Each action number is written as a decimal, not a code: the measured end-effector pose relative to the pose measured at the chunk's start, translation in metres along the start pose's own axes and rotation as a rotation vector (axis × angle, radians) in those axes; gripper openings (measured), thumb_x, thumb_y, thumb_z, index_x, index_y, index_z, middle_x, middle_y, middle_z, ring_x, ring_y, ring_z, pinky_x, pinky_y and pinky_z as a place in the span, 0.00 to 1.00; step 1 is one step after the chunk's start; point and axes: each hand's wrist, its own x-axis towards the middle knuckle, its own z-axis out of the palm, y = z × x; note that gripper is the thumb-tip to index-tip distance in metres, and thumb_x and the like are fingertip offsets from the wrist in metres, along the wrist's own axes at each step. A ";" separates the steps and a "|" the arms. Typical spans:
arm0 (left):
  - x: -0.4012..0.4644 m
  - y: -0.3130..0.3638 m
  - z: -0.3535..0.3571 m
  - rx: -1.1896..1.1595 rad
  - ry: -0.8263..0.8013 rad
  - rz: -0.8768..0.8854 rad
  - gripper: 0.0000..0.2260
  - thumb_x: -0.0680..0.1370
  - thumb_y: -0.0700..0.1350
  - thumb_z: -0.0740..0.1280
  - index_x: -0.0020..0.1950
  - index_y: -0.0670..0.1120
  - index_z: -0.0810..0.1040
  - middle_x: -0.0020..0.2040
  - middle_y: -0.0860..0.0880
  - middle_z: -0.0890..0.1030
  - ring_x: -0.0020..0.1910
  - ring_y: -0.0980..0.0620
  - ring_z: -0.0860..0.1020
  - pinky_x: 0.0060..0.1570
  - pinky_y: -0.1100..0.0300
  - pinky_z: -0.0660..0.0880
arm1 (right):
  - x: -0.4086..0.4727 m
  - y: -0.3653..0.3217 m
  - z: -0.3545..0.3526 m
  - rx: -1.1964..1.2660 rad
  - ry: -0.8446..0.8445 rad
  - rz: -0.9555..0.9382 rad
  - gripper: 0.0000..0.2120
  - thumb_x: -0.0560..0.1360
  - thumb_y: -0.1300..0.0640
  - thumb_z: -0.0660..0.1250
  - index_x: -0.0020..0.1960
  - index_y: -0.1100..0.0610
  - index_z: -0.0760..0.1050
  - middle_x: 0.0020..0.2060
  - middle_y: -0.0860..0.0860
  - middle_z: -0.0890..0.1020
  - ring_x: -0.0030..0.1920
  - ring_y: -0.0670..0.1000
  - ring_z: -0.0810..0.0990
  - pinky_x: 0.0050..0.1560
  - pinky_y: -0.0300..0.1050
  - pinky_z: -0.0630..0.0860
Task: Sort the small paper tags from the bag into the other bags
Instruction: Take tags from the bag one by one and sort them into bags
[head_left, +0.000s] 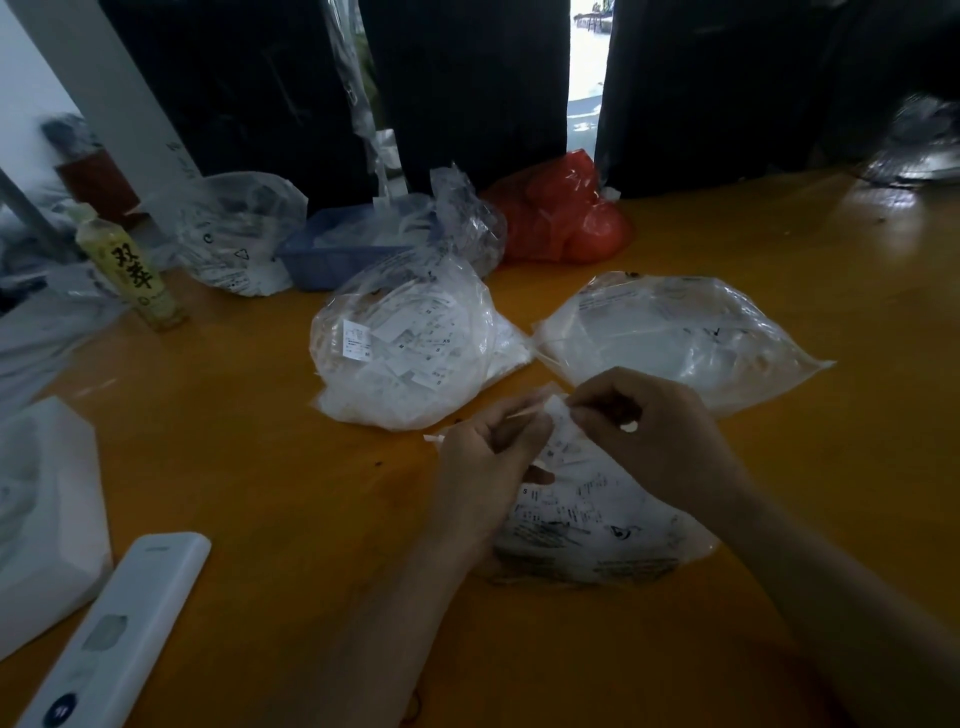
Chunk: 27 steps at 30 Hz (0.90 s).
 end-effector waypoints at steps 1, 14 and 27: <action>0.001 0.001 -0.001 0.093 0.009 0.058 0.13 0.80 0.45 0.73 0.62 0.60 0.83 0.55 0.55 0.87 0.48 0.53 0.87 0.43 0.62 0.82 | 0.001 0.000 -0.002 0.022 0.032 0.027 0.06 0.77 0.56 0.72 0.53 0.47 0.81 0.43 0.38 0.83 0.45 0.39 0.82 0.47 0.30 0.78; 0.106 0.036 -0.089 1.475 0.403 0.224 0.11 0.82 0.36 0.65 0.62 0.41 0.84 0.73 0.42 0.74 0.71 0.41 0.71 0.68 0.51 0.69 | 0.022 0.062 -0.028 -0.294 0.269 0.324 0.09 0.82 0.56 0.65 0.58 0.57 0.82 0.55 0.55 0.83 0.51 0.53 0.78 0.50 0.47 0.71; 0.129 0.040 -0.098 1.687 0.218 -0.188 0.22 0.84 0.51 0.53 0.77 0.46 0.67 0.77 0.43 0.70 0.77 0.39 0.64 0.73 0.34 0.56 | 0.027 0.085 -0.027 -0.718 0.013 0.379 0.12 0.81 0.48 0.66 0.61 0.48 0.83 0.63 0.55 0.79 0.63 0.61 0.72 0.63 0.55 0.69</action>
